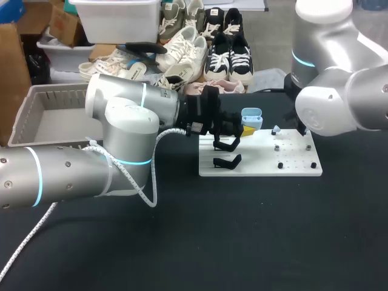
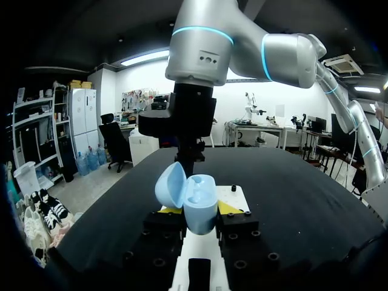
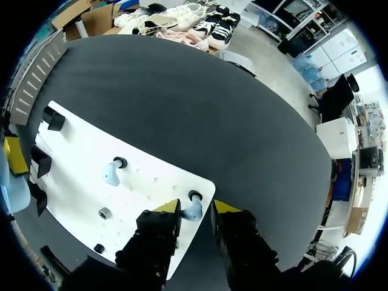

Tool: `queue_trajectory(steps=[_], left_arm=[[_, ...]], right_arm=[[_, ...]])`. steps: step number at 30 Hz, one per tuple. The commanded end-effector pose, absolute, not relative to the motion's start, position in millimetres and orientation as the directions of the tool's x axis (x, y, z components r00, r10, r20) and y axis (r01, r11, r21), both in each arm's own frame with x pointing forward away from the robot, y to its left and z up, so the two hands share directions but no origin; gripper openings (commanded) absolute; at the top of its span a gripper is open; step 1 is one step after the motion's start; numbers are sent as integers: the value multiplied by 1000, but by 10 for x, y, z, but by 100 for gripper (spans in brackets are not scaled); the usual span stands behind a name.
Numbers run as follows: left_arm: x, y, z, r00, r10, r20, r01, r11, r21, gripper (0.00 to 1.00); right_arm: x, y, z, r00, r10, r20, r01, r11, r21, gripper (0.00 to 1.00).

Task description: Pick up each earbud case from the left stands, insert the matching earbuds, close the lid, and place the case in the box.

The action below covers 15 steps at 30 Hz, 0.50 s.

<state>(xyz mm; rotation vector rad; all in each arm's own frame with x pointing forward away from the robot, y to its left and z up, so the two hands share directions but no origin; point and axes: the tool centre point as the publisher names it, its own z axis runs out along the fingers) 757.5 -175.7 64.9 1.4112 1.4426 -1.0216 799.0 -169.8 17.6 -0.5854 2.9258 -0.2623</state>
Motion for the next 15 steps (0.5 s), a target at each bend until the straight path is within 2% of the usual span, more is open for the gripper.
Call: queue_trajectory(steps=[1,15], left_arm=[[7583,-1759,644,0,303,-953,1000,28,9,0],[7583,-1759,644,0,303,-953,1000,28,9,0]], right_arm=[[7983,-1695,172,-914,-391,-109,-365,909,-201,30],[7951,-1661,179,-919,-380,-107,-354,913,-203,28]])
